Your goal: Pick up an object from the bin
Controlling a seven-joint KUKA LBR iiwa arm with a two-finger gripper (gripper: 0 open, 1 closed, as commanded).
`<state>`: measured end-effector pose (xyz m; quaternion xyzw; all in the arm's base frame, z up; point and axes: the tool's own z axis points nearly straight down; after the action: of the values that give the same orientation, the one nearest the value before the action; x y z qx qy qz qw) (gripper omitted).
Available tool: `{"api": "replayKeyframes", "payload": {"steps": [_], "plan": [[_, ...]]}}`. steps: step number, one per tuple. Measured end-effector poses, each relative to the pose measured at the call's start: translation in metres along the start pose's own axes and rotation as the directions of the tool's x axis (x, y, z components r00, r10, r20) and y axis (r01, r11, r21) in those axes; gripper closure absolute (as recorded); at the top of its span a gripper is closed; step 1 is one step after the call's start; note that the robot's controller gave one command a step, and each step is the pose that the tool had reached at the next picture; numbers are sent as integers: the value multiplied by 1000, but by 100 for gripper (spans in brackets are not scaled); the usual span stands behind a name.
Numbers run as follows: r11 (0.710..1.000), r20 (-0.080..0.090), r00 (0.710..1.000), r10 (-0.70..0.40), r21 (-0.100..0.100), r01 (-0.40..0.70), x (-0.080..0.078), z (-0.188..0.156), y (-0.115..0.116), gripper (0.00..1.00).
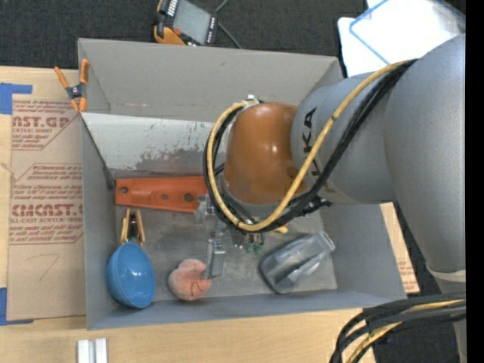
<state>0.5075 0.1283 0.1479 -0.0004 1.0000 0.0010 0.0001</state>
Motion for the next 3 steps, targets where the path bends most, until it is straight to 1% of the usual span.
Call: {"api": "replayKeyframes", "payload": {"steps": [1,2,3], "plan": [[1000,14,1000,-15,-9,15,-1,54,52,0],[1000,9,1000,2,-3,-2,6,35,36,0],[948,8,949,-317,-8,317,4,61,29,100]]}}
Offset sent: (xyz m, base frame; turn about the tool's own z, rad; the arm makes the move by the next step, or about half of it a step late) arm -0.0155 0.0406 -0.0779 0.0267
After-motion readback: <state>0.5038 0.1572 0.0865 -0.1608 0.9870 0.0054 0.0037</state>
